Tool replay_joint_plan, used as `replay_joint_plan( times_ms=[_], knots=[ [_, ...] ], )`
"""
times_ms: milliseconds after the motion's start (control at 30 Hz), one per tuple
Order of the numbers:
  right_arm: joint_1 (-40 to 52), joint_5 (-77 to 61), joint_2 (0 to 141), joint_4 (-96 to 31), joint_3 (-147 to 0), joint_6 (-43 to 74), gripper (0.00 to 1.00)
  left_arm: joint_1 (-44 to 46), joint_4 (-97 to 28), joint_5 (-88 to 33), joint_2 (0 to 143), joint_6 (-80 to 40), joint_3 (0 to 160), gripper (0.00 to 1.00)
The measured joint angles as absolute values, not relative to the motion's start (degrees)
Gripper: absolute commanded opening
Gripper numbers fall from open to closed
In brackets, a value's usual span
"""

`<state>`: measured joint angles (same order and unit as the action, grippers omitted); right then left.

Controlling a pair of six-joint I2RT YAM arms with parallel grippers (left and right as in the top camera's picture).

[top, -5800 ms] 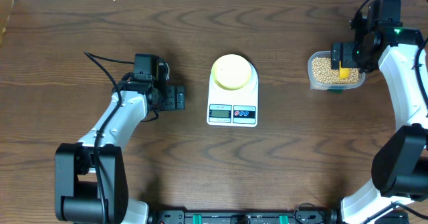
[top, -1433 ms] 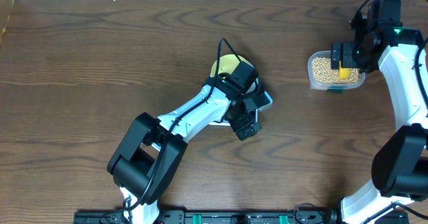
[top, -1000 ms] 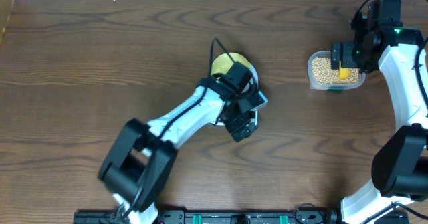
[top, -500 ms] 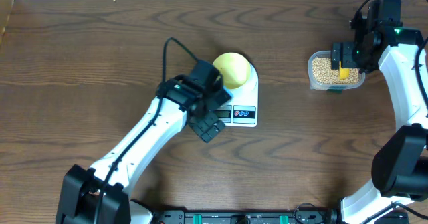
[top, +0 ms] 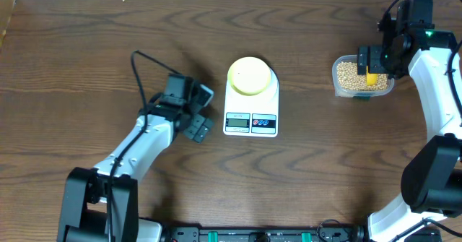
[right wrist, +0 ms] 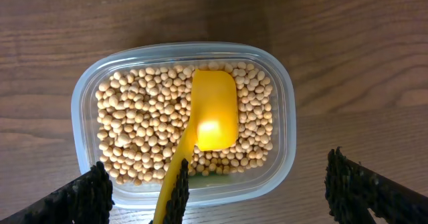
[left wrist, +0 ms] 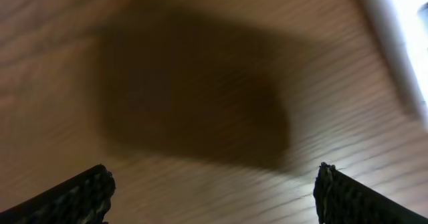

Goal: Scoop item into bowl and weigh 50g on scale
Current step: 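Retract the left gripper left, away from the scale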

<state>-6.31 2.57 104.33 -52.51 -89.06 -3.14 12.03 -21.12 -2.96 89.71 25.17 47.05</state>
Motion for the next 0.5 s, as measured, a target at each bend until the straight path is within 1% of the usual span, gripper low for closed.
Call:
replay_joint_plan(
  times_ms=[300, 500],
  knots=[
    [-6.3, 2.6, 104.3, -52.5, -89.1, -3.1, 0.99, 4.5, -19.2, -2.8, 89.7, 26.5, 46.3, 0.98],
    [-6.3, 2.6, 104.3, -52.5, -89.1, -3.1, 0.99, 3.1, -19.1, -2.6, 89.7, 26.9, 46.3, 0.98]
  ],
)
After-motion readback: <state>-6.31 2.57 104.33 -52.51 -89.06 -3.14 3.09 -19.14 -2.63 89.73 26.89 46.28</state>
